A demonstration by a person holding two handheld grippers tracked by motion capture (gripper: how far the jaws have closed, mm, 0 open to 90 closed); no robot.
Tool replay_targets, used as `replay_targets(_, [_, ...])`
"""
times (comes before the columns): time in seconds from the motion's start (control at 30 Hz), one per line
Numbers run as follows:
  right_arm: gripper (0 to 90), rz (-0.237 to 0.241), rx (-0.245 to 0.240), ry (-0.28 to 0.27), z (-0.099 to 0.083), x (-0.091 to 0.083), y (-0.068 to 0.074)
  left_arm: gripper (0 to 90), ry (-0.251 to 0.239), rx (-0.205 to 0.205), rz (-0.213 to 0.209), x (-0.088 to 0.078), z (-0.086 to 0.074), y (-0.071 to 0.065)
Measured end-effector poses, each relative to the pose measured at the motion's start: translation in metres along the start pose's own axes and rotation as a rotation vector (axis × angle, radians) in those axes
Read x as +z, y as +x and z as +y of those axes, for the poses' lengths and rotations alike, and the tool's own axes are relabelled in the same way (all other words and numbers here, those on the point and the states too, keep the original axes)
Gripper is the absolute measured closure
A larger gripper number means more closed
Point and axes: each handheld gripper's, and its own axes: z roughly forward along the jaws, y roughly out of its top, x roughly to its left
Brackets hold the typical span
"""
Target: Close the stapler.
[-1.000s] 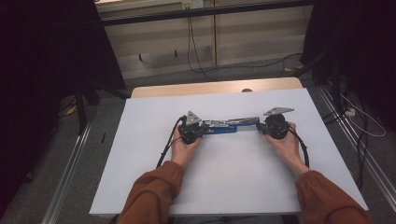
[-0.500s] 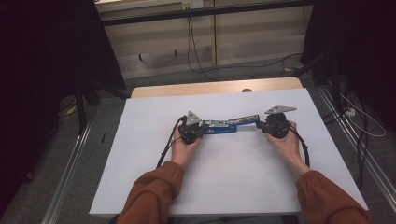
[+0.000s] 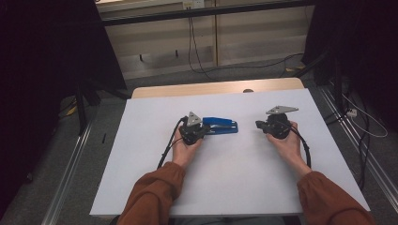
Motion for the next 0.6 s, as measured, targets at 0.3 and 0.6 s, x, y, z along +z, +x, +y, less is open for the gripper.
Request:
replay_targets(0.3, [90.0,0.012,0.010,-0.016,-0.0005,-0.0021,-0.0012,90.0,-0.006,-0.006,-0.013,-0.0015,-0.0003,0.0000])
replay_targets(0.6, [84.0,0.023,0.002,-0.040,-0.0006,-0.0055,-0.0010,80.2,0.012,-0.018,-0.013,-0.0089,-0.0016,0.0009])
